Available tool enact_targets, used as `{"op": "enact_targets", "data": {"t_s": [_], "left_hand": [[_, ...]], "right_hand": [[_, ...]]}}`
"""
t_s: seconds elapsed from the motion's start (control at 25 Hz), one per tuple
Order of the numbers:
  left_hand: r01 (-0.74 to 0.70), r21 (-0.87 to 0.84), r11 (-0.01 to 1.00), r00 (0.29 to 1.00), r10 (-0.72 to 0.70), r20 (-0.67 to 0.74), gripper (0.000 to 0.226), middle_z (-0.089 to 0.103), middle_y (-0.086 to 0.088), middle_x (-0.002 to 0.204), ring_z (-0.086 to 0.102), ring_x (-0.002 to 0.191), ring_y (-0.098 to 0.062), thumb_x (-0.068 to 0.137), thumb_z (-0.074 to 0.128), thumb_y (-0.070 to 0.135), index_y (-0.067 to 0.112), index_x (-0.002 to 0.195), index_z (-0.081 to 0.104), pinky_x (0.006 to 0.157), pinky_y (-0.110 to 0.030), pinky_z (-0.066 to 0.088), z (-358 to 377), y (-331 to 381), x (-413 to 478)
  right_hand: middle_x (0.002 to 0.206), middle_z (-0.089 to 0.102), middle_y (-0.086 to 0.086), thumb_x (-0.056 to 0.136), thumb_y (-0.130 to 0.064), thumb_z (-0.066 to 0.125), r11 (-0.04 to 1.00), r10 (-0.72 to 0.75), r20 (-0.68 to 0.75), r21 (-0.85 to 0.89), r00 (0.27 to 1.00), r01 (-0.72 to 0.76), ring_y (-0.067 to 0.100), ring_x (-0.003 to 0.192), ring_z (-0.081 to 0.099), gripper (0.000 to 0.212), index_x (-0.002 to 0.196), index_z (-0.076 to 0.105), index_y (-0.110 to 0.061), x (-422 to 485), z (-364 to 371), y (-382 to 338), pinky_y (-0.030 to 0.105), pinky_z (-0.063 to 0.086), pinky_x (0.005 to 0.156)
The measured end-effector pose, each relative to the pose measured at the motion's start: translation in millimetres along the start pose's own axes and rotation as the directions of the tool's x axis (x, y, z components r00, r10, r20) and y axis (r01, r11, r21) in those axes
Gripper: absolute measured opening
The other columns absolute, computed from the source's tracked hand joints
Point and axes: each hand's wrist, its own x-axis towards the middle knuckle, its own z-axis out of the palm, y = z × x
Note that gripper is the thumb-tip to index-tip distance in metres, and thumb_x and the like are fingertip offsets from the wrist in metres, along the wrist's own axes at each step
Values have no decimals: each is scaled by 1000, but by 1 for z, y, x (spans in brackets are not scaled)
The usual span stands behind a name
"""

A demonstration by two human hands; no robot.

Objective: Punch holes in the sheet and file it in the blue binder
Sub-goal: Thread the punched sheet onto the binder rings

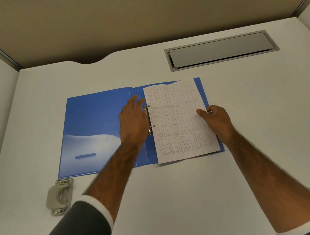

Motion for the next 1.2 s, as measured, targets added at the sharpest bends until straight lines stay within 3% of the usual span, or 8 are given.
{"op": "enact_targets", "data": {"t_s": [0.16, 0.28, 0.44, 0.64, 0.84, 0.96, 1.08, 1.2], "left_hand": [[-152, 81, 985, 969, 132, 211, 49, 31, -1, 159, 29, 146, -21, 101, 47, 36, 23, 147, 39, 120, -46, 22, 10, -16, -42], [-90, 52, 995, 951, 70, 301, 61, 34, 1, 158, 29, 146, -20, 98, 49, 47, 25, 151, 30, 122, -44, 18, 15, -29, -46], [-8, -90, 996, 973, 29, 231, 52, 53, 2, 144, 47, 131, -20, 97, 53, 45, 26, 144, 43, 116, -43, 32, 14, -28, -42], [121, -114, 986, 970, -93, 226, 37, 59, -2, 134, 54, 123, -22, 98, 54, 35, 20, 132, 56, 111, -44, 40, 11, -23, -36], [131, -85, 988, 959, -104, 263, 27, 60, -4, 127, 56, 115, -21, 95, 61, 27, 17, 120, 65, 105, -39, 44, 3, -12, -25], [217, -76, 973, 968, -204, 149, 9, 62, 1, 100, 62, 88, -16, 92, 63, 29, 20, 95, 64, 74, -30, 54, -1, -8, -28], [418, -79, 905, 897, -398, 191, 26, 59, 7, 76, 56, 64, -12, 93, 58, 44, 24, 78, 51, 52, -19, 36, 7, 8, -56], [523, -161, 837, 834, -463, 300, 24, 63, 1, 84, 57, 68, -12, 93, 61, 37, 14, 89, 58, 59, -20, 44, 16, 24, -70]], "right_hand": [[123, 59, 10, 93, -44, 57, 869, -305, -239, -466, 922, 167, 29, 113, 56, 47, 130, 52, -16, -18, 19, 6, 43, 47, 93], [151, 41, 12, 95, -51, 49, 677, -539, -8, -598, 842, 428, 32, 142, 32, 57, 144, 43, -23, -45, 55, -2, 50, 27, 116], [164, 14, 9, 95, -60, 34, 502, -584, 293, -603, 757, 620, 30, 152, 2, 64, 152, 29, -31, -65, 102, -1, 57, 12, 120], [165, 11, 8, 98, -55, 37, 615, -542, 246, -535, 803, 579, 27, 152, 4, 62, 152, 28, -26, -69, 118, 3, 53, 12, 121], [160, 28, 8, 94, -54, 51, 730, -577, 22, -436, 817, 527, 26, 148, 21, 66, 147, 38, -18, -70, 87, 2, 45, 21, 119], [155, 35, 10, 90, -55, 57, 833, -406, -188, -479, 894, 278, 29, 143, 31, 67, 143, 40, -17, -70, 57, 16, 47, 29, 117], [152, 37, 13, 86, -61, 58, 884, -145, -264, -468, 954, 5, 32, 139, 34, 74, 143, 38, -18, -69, 36, 23, 50, 35, 113], [148, 44, 9, 85, -66, 56, 706, -430, 30, -612, 902, 356, 30, 136, 40, 71, 139, 46, -20, -84, 58, 18, 47, 35, 110]]}}
